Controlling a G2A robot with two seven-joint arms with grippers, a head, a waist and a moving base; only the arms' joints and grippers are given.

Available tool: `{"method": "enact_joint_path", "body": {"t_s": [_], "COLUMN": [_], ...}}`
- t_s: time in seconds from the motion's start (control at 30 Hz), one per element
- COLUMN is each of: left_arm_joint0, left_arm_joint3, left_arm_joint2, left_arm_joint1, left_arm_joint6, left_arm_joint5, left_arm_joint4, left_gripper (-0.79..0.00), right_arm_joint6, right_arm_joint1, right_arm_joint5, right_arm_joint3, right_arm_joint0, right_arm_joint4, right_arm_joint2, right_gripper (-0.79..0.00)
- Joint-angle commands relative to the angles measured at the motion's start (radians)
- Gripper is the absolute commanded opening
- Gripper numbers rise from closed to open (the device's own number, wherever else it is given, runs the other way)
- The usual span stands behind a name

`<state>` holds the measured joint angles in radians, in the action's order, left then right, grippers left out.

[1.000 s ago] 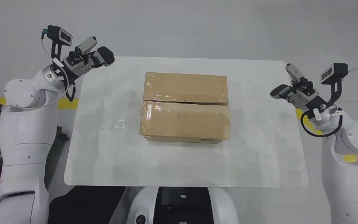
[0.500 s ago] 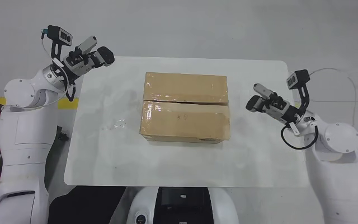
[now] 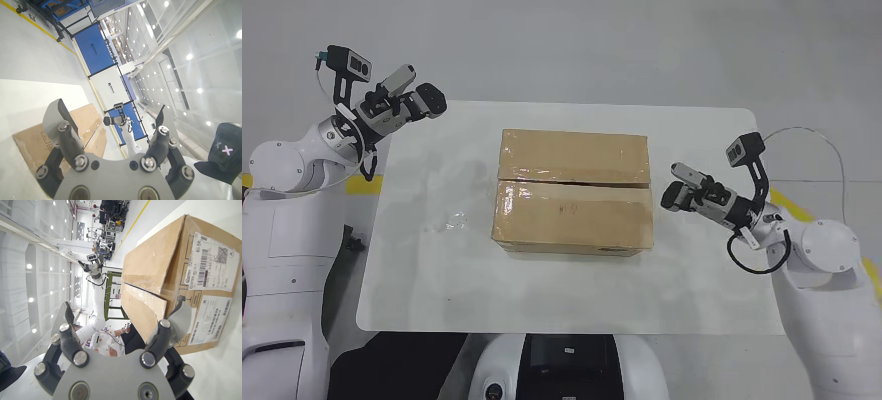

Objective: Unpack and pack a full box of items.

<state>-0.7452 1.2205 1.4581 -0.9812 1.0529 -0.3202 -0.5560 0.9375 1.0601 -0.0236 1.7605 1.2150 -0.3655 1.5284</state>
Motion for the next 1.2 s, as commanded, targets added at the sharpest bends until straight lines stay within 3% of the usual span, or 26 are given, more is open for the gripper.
{"method": "enact_joint_path", "body": {"t_s": [0.0,1.17], "left_arm_joint0": [0.000,0.000], "left_arm_joint3": [0.000,0.000], "left_arm_joint2": [0.000,0.000], "left_arm_joint1": [0.000,0.000], "left_arm_joint6": [0.000,0.000], "left_arm_joint5": [0.000,0.000], "left_arm_joint4": [0.000,0.000], "left_gripper": [0.000,0.000], "right_arm_joint6": [-0.007,-0.017], "right_arm_joint1": [0.001,-0.003], "right_arm_joint5": [0.002,0.019], "right_arm_joint3": [-0.003,-0.011], "right_arm_joint0": [-0.003,-0.007], "right_arm_joint4": [0.001,-0.070], "right_arm_joint2": [-0.010,-0.062], "right_gripper": [0.000,0.000]}}
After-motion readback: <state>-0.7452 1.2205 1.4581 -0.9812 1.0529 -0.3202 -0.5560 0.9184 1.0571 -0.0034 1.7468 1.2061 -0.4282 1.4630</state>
